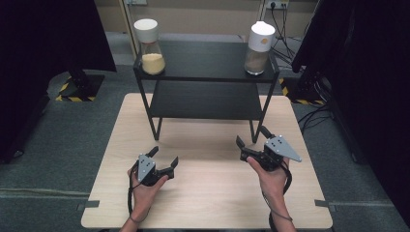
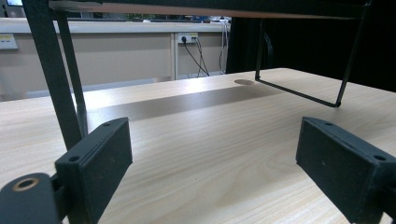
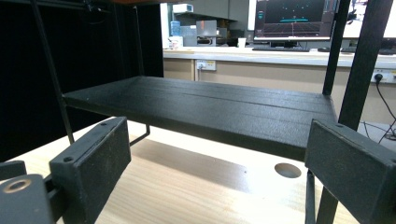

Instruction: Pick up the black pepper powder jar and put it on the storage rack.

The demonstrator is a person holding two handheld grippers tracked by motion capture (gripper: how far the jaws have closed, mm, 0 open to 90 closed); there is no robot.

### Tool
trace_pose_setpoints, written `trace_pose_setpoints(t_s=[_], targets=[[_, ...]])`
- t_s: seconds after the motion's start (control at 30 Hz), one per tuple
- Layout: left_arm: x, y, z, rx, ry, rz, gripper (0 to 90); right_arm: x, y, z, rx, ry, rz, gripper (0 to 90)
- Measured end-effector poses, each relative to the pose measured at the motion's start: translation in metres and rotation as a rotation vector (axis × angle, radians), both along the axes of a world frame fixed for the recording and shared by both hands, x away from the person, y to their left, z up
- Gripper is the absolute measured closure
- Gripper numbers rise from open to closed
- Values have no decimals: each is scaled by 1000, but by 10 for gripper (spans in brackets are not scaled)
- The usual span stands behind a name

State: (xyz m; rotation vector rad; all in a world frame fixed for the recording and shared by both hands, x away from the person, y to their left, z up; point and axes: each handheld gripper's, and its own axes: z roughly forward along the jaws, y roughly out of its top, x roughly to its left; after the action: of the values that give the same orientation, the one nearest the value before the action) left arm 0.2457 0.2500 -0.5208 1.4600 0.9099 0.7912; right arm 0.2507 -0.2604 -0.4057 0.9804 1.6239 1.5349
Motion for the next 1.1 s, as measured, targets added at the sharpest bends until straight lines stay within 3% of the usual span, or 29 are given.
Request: trace_pose_setpoints(t_s=[0.5, 1.1], targets=[[0, 0, 0, -1, -2, -3, 99, -6, -4, -23, 6, 5, -10, 72], [0, 0, 0, 0, -1, -3, 99, -8, -10, -43, -9, 51, -20, 72]])
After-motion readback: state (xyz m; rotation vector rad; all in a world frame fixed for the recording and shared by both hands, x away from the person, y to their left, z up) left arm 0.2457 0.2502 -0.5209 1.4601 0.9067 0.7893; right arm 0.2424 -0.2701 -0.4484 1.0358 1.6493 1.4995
